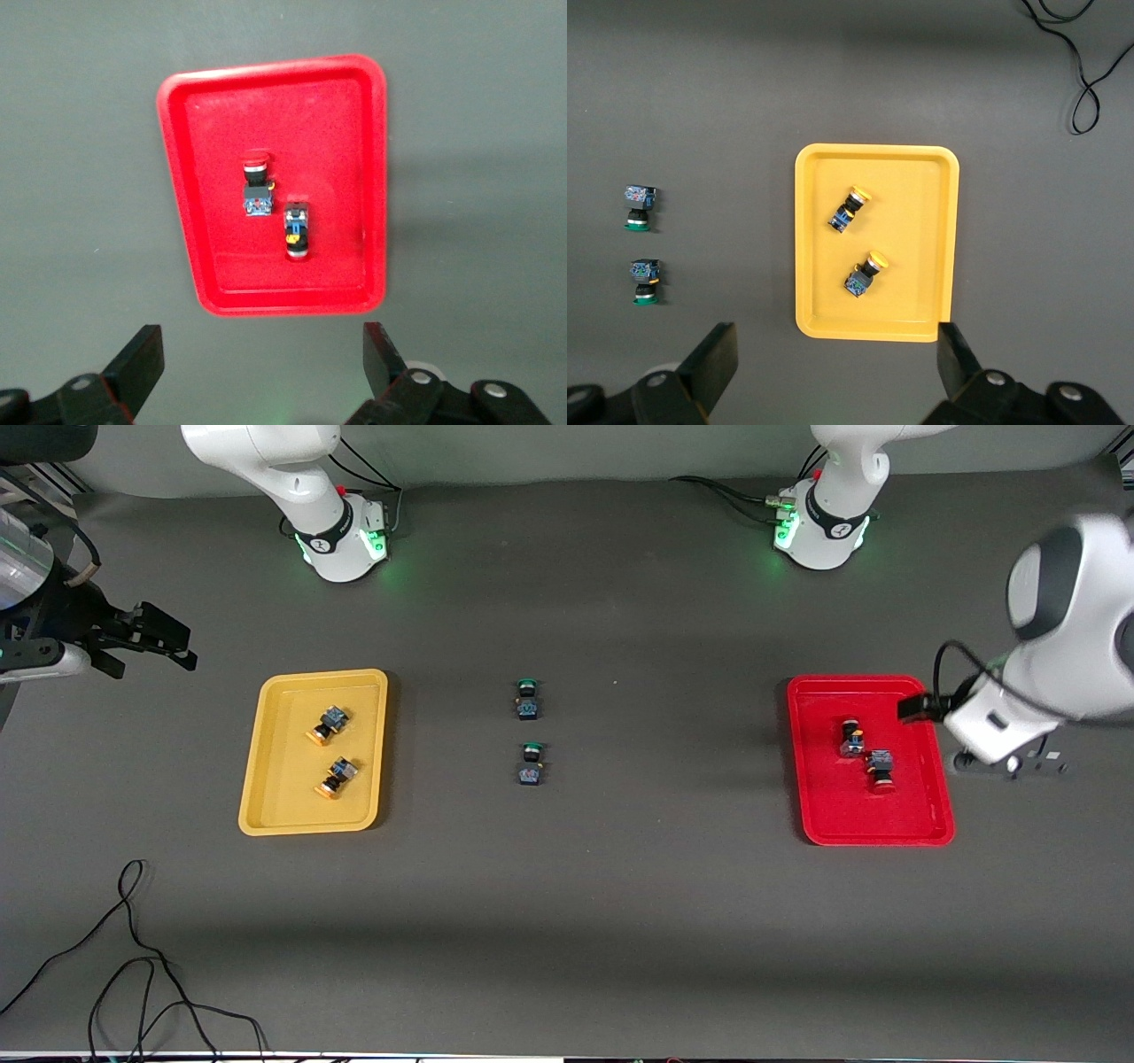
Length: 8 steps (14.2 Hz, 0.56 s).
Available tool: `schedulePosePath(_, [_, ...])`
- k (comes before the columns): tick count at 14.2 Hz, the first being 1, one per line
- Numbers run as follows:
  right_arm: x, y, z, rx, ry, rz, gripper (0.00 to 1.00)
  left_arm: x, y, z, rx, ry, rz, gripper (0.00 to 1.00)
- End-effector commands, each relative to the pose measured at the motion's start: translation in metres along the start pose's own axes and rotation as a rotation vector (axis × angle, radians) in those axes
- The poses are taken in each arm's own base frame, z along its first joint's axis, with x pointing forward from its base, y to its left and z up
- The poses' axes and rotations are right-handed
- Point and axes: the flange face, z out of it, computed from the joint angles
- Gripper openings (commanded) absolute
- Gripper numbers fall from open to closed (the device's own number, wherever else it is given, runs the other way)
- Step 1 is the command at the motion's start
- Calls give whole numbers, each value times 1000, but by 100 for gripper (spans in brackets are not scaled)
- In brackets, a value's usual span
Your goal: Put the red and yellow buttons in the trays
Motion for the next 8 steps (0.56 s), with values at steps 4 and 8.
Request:
schedulePosePath(4, [9, 2, -4, 5, 5, -18, 100, -30, -7, -42, -55, 77, -57, 100])
schedulePosePath(8, [15, 0, -4, 6, 8, -13, 100, -53, -22, -63, -58, 156, -75, 100])
